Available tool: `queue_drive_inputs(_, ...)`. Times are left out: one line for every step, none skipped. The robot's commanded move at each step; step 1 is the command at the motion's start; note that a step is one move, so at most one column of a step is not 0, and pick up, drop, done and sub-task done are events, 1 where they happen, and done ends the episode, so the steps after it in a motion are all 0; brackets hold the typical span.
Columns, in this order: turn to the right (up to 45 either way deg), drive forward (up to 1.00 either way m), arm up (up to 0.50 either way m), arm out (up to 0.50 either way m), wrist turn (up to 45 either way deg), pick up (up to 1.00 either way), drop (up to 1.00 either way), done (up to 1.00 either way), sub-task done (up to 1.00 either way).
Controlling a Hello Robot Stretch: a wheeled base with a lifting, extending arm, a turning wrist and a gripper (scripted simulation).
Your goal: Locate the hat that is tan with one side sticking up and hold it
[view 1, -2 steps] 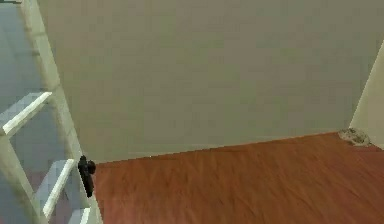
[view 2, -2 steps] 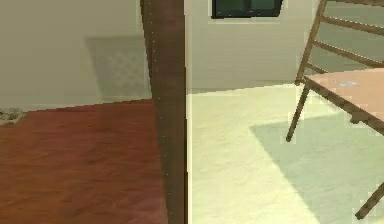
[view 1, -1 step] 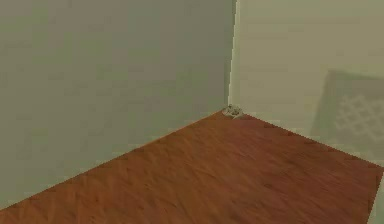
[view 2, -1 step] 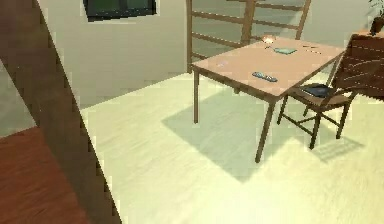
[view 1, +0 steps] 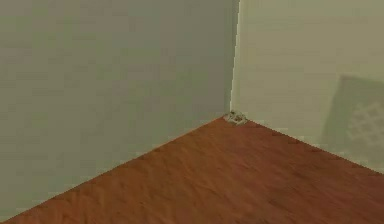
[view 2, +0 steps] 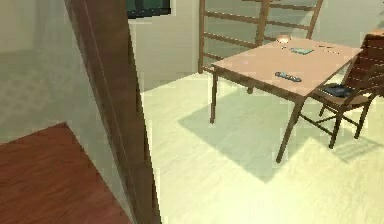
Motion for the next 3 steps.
queue_drive_inputs(24.0,0.0,0.0,0.0,0.0,0.0,0.0,0.0,0.0)
queue_drive_inputs(0.0,0.2,0.0,0.0,0.0,0.0,0.0,0.0,0.0)
queue_drive_inputs(-39.0,0.0,0.0,0.0,0.0,0.0,0.0,0.0,0.0)
